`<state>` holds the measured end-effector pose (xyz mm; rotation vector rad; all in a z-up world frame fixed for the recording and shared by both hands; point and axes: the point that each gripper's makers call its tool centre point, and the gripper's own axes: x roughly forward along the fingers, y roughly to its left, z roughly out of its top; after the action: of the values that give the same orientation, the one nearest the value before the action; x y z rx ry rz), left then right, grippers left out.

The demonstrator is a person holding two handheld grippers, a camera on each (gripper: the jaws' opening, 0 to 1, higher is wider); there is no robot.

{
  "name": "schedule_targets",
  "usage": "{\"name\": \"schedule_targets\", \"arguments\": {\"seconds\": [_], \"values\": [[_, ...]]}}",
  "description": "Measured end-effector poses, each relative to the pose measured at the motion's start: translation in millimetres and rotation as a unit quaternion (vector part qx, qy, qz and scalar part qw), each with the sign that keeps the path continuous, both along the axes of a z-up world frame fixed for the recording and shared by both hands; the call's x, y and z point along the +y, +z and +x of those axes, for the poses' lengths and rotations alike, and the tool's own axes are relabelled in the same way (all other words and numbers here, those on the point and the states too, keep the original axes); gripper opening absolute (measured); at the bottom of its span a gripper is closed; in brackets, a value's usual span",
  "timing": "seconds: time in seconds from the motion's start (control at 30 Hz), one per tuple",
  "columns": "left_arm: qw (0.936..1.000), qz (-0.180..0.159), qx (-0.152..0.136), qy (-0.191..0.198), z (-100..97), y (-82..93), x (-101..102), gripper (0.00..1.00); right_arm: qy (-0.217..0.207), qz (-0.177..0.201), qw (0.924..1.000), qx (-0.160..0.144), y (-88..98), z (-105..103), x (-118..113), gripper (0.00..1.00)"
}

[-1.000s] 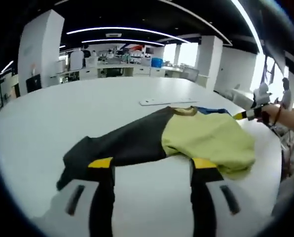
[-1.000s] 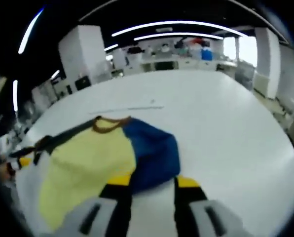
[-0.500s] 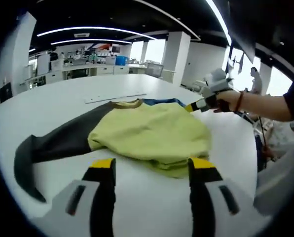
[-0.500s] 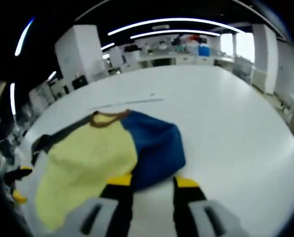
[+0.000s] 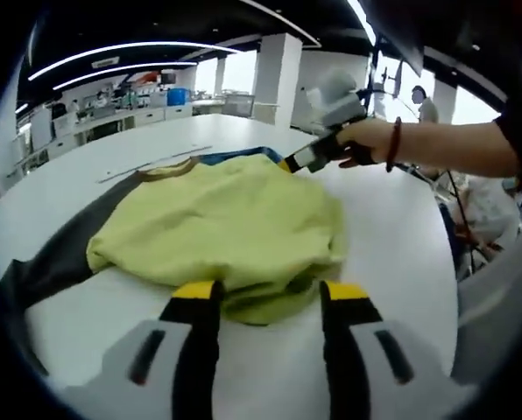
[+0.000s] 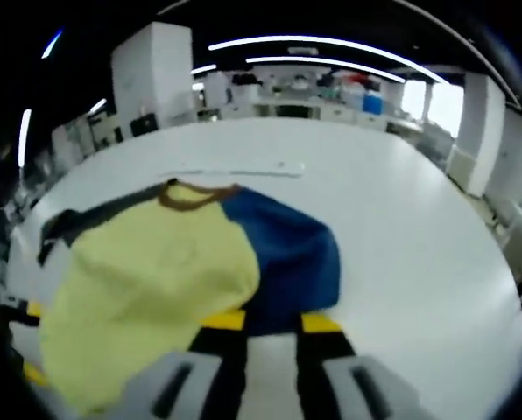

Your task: Fold the garment on the visible template until the final outline fits inside the template.

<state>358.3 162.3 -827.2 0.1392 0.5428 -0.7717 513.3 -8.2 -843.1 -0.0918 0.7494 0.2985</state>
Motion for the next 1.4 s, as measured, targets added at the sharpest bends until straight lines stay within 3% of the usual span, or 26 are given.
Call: {"name": "schedule_targets", "arguments": {"seconds": [0.07,0.23,0.3,0.33,0.43,0.53,0.73,0.8,0.87,1.07,1.23,1.4], "values": [[0.9997,0.019,0.008,-0.016,-1.1,-7.9,-0.5,0.38,-0.001,0.002,1.0000,-0.002,0.4,-0.5,-0.5,0.16],[0.9994,0.031,-0.002,-0.014,2.7,-9.4,2.4,0.35,0.002,0.004,1.0000,-0.001,0.2,-0.6,-1.0,0.11],[0.9990,0.044,-0.002,-0.006,2.9,-9.9,3.4,0.32,0.014,0.010,0.9998,0.001,0.0,-2.0,2.9,0.00],[0.9975,0.069,-0.012,-0.009,3.9,-12.3,6.4,0.30,0.019,0.014,0.9997,0.000,0.2,-2.8,5.8,0.00],[0.9937,0.106,-0.027,-0.026,4.1,-15.1,7.4,0.19,0.034,-0.002,0.9994,-0.005,0.8,-1.5,4.3,0.00],[0.9940,0.107,-0.023,-0.009,6.0,-13.3,8.9,0.08,0.045,-0.004,0.9990,-0.006,5.7,-4.9,6.8,0.00],[0.9956,0.093,-0.011,0.003,2.9,-3.8,14.7,0.01,0.080,-0.031,0.9960,-0.025,21.9,-0.7,1.6,0.00],[0.9987,0.042,0.004,0.027,2.0,5.9,15.3,0.01,0.094,-0.038,0.9943,-0.033,30.1,0.8,1.2,0.00],[0.9990,0.019,0.008,0.040,1.7,16.5,18.5,0.00,0.104,-0.046,0.9928,-0.038,36.5,3.7,-0.8,0.00],[0.9978,-0.006,-0.001,0.066,4.3,46.8,32.7,0.00,0.132,-0.069,0.9875,-0.052,58.2,9.2,-6.8,0.00],[0.9963,-0.024,-0.001,0.082,2.5,63.7,44.0,0.00,0.141,-0.086,0.9850,-0.049,67.3,7.3,-16.5,0.00],[0.9931,-0.050,0.020,0.104,0.4,69.4,57.0,0.00,0.153,-0.126,0.9794,-0.038,69.2,3.4,-29.9,0.00]]}}
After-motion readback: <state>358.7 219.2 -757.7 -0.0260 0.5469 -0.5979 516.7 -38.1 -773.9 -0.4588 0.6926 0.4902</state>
